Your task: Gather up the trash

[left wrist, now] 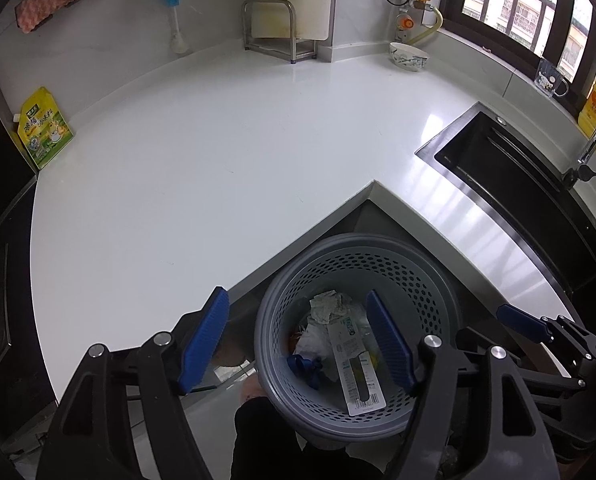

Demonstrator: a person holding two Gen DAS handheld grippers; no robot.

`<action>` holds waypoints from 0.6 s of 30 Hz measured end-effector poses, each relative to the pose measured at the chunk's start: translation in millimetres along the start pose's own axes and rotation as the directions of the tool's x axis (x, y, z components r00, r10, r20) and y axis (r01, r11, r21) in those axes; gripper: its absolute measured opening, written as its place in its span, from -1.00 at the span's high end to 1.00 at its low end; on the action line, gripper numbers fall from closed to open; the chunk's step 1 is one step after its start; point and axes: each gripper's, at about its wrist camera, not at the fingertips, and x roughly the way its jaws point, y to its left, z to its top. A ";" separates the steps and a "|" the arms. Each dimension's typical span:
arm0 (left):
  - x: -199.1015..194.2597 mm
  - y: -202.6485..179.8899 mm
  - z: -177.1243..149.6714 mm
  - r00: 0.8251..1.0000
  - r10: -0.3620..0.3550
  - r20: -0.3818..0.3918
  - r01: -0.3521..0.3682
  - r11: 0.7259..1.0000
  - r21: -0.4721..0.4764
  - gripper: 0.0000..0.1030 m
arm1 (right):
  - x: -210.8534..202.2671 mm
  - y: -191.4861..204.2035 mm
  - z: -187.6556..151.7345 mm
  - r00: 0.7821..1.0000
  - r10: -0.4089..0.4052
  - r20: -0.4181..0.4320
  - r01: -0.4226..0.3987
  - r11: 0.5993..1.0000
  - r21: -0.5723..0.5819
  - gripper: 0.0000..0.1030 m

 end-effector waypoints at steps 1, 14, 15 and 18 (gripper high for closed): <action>-0.7 0.6 0.1 1.000 0.002 0.002 -0.002 1.000 0.000 -0.41 | -0.4 0.0 0.0 1.000 0.000 0.001 0.000 1.000 0.001 -0.21; -8.0 2.9 -0.7 1.000 0.012 0.016 -0.012 1.000 -0.001 -0.81 | -5.1 -0.3 2.5 1.000 -0.008 0.018 0.008 1.000 0.007 -0.23; -7.5 3.1 -0.7 1.000 0.013 0.013 -0.013 1.000 -0.002 -0.82 | -5.1 0.1 2.7 1.000 -0.008 0.018 0.008 1.000 0.006 -0.23; -6.9 3.5 -2.0 1.000 0.025 0.007 -0.025 1.000 -0.002 -0.84 | -4.8 0.7 2.0 1.000 -0.006 0.016 0.006 1.000 0.006 -0.23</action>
